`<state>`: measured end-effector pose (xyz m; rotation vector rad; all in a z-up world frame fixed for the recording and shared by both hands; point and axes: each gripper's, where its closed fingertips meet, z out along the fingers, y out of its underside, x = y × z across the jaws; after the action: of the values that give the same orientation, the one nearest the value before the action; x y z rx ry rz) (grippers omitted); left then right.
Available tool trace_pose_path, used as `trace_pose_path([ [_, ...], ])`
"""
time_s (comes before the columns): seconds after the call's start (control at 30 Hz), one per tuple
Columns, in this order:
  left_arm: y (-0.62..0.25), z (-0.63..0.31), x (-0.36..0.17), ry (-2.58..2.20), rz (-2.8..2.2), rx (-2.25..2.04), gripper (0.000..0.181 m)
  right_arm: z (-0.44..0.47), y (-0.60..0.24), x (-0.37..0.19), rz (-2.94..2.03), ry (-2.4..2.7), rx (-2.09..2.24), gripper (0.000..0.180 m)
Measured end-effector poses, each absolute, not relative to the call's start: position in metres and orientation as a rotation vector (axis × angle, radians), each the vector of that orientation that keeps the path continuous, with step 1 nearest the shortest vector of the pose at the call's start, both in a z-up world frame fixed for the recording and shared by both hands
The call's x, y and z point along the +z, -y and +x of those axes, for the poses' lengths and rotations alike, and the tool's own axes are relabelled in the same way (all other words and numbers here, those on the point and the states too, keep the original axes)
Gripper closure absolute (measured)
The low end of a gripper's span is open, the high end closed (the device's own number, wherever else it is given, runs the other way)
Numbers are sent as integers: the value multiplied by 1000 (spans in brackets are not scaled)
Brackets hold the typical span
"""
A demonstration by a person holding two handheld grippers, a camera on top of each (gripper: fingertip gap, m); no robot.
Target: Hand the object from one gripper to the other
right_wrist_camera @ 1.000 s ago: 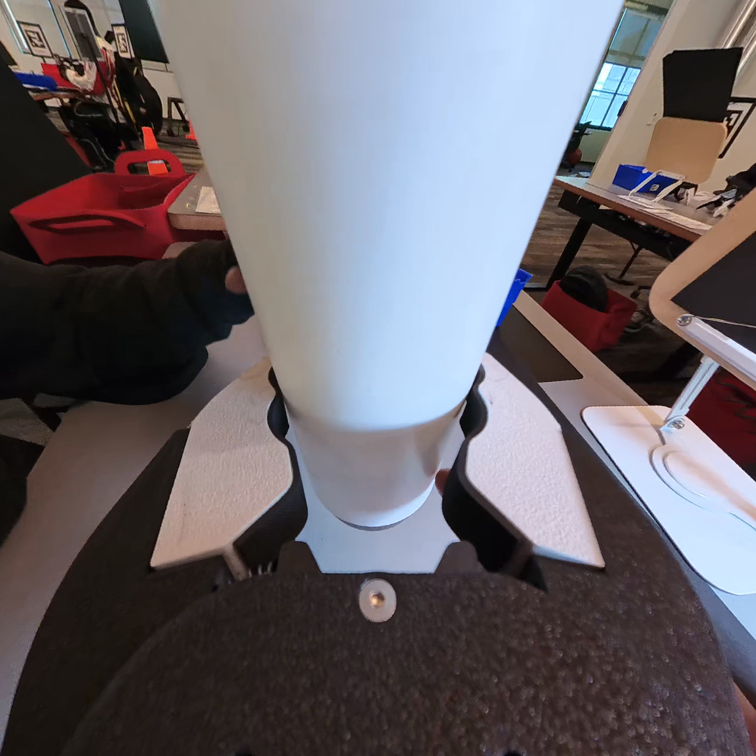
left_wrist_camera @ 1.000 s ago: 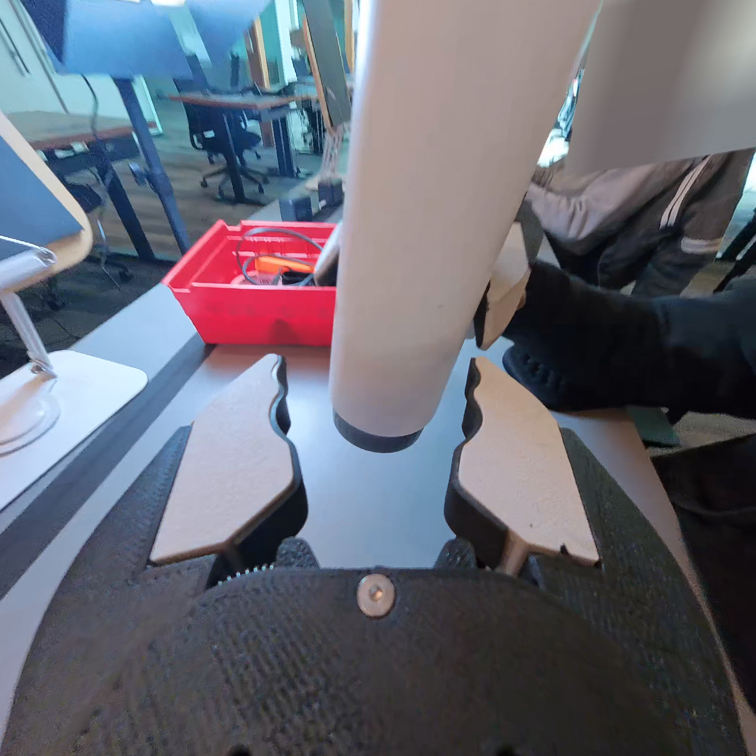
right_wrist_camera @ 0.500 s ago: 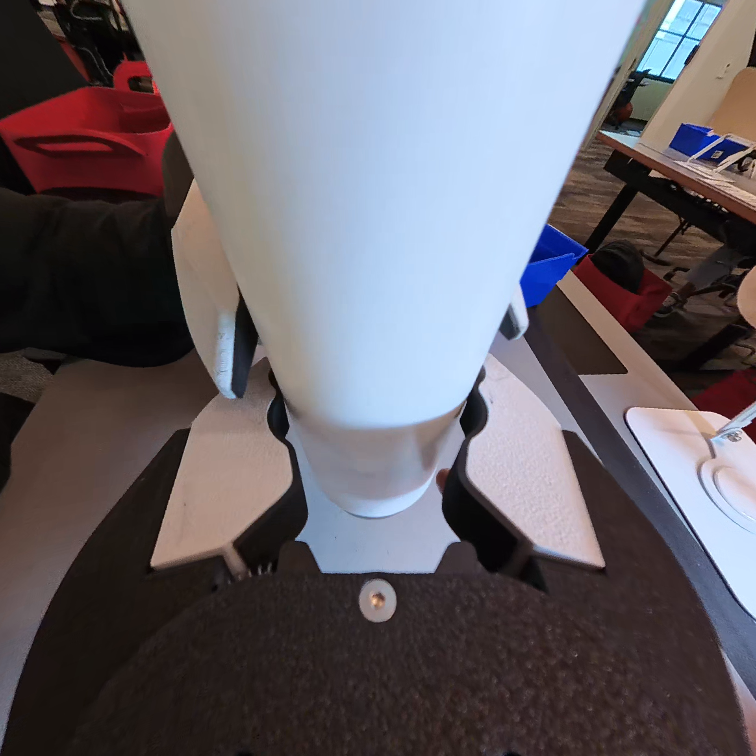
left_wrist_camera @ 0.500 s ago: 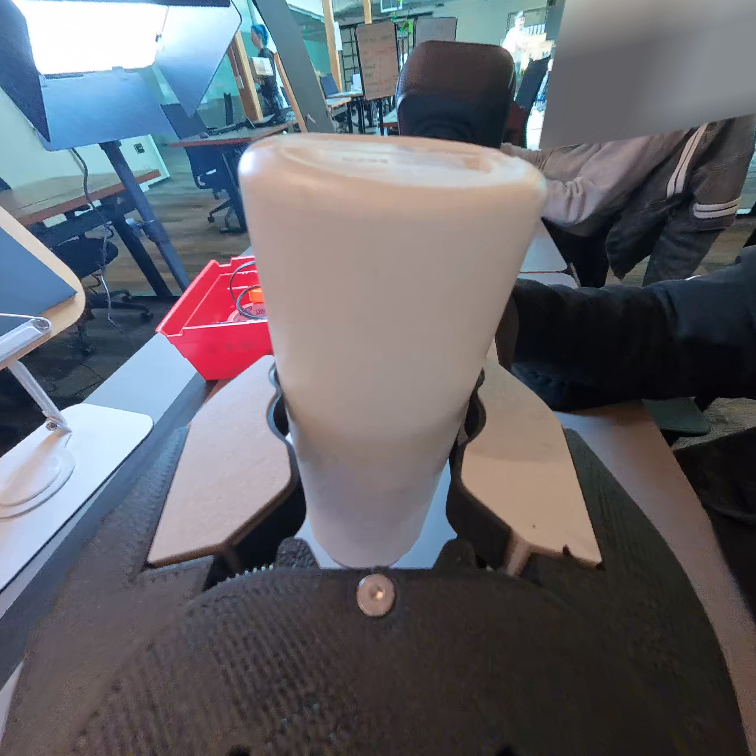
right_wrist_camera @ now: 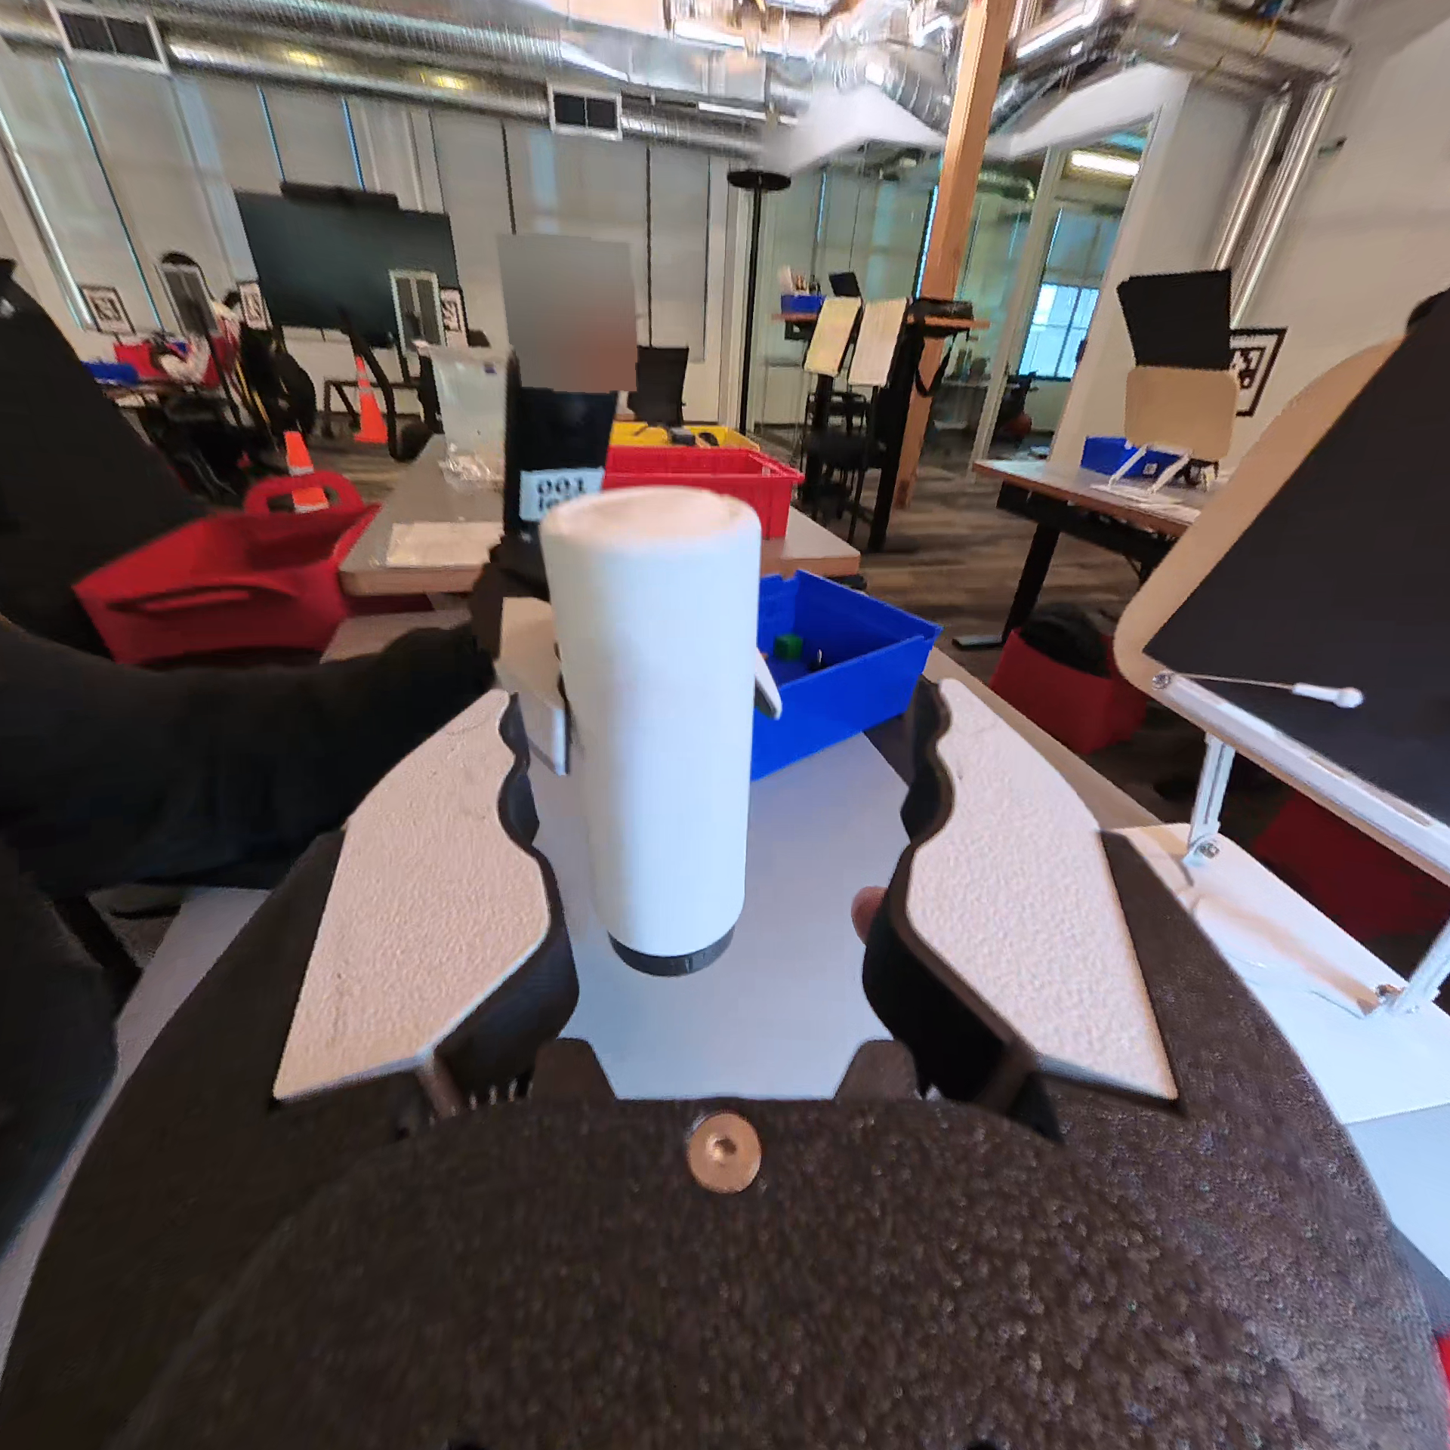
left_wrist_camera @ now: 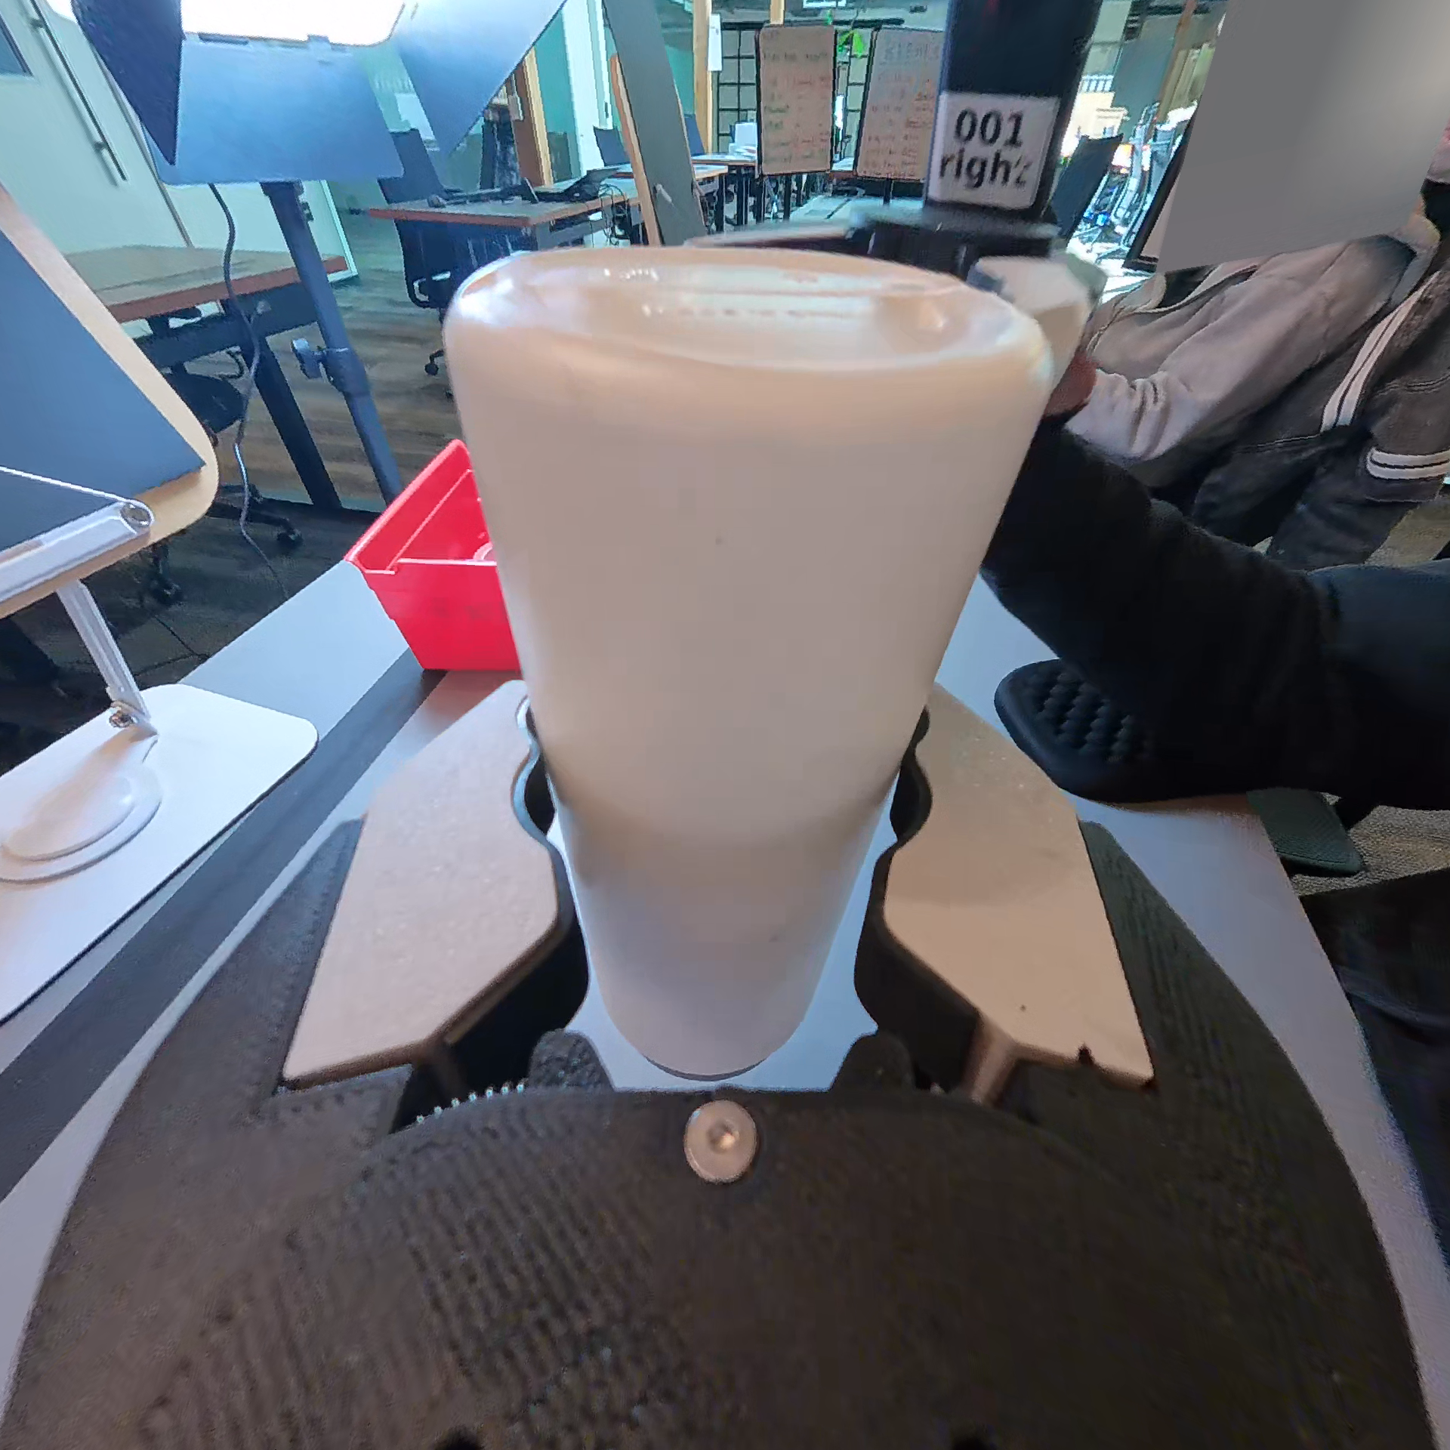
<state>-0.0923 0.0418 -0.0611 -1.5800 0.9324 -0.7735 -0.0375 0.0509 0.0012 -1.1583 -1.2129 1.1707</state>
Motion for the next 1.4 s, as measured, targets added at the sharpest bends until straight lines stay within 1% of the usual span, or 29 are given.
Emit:
trace_pose_path([
  [0.13, -43, -87, -69, -936, -1595, -788, 94, -43, -44, -2, -1168, 1250, 1180, 87],
  [0.3, -35, -69, -75, -998, -1595, -781, 94, -83, -24, -36, -1216, 1373, 1227, 86],
  [0.33, -33, -65, -77, -1018, -1597, -775, 94, -91, -20, -42, -1218, 1389, 1224, 90],
  [0.37, -31, -62, -79, -1037, -1601, -767, 94, -96, -18, -48, -1218, 1407, 1207, 97],
  [0.4, -31, -61, -81, -1051, -1606, -754, 94, -99, -18, -51, -1212, 1414, 1191, 95],
  [0.63, -30, -61, -81, -1061, -1597, -753, 94, -97, -18, -51, -1185, 1439, 1150, 96],
  [0.73, -31, -80, -68, -1020, -1572, -754, 100, -83, -30, -42, -1182, 1393, 1126, 96],
  [0.9, -27, -130, -21, -864, -1481, -833, 99, -54, -51, -24, -1197, 1299, 1138, 96],
  [1.07, -19, -141, -2, -834, -1432, -835, 99, -56, -47, -27, -1194, 1324, 1141, 96],
  [1.13, -17, -132, -3, -852, -1427, -833, 98, -63, -42, -30, -1186, 1345, 1140, 96],
  [1.3, -18, -91, -27, -951, -1472, -795, 86, -81, -25, -43, -1189, 1431, 1135, 96],
  [1.4, -16, -70, -38, -988, -1479, -801, 89, -91, -17, -54, -1196, 1494, 1090, 96],
])
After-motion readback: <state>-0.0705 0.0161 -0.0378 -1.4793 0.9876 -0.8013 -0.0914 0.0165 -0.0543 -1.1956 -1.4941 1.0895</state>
